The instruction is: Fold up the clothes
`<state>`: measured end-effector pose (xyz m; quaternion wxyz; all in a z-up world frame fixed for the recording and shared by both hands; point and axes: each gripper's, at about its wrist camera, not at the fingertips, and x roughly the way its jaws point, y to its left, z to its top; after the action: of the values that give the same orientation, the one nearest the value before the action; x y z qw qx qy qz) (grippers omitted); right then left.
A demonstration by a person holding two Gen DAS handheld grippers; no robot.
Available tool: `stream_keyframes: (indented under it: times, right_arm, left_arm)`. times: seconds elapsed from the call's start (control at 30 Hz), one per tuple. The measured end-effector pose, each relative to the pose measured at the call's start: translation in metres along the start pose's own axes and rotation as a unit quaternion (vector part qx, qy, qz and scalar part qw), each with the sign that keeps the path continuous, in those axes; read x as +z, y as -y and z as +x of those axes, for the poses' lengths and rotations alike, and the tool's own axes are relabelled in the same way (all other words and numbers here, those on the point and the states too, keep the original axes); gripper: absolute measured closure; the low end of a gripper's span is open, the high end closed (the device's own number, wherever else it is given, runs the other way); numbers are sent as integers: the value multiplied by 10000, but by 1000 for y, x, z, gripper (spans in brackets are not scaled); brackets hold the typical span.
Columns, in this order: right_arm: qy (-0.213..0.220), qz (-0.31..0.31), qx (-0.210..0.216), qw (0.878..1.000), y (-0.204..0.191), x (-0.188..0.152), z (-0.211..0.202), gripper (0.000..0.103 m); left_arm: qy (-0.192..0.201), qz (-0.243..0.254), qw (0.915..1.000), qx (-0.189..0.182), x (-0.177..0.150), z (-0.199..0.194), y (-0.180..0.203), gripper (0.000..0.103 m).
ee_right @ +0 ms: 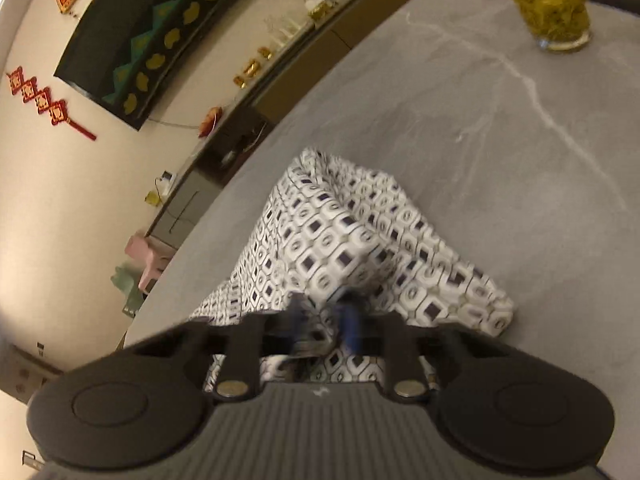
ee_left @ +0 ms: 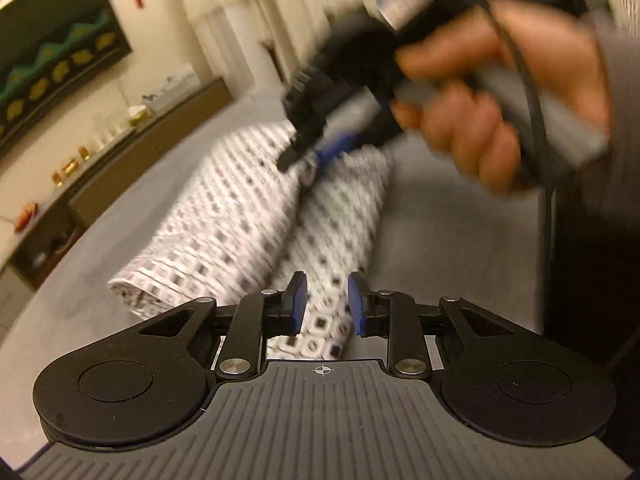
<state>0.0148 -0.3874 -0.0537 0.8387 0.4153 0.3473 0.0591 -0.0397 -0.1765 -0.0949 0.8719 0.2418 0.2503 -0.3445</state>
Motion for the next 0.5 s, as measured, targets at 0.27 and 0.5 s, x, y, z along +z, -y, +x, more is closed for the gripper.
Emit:
stream_keyframes:
  times: [0.27, 0.5]
  right_arm:
    - [299, -123, -243, 9992, 11, -31, -49, 95]
    - [162, -264, -374, 9988, 13, -34, -39, 95]
  left_arm:
    - [-429, 189, 9986, 230, -12, 27, 11, 86]
    - [-314, -67, 9993, 174, -13, 7, 5, 85]
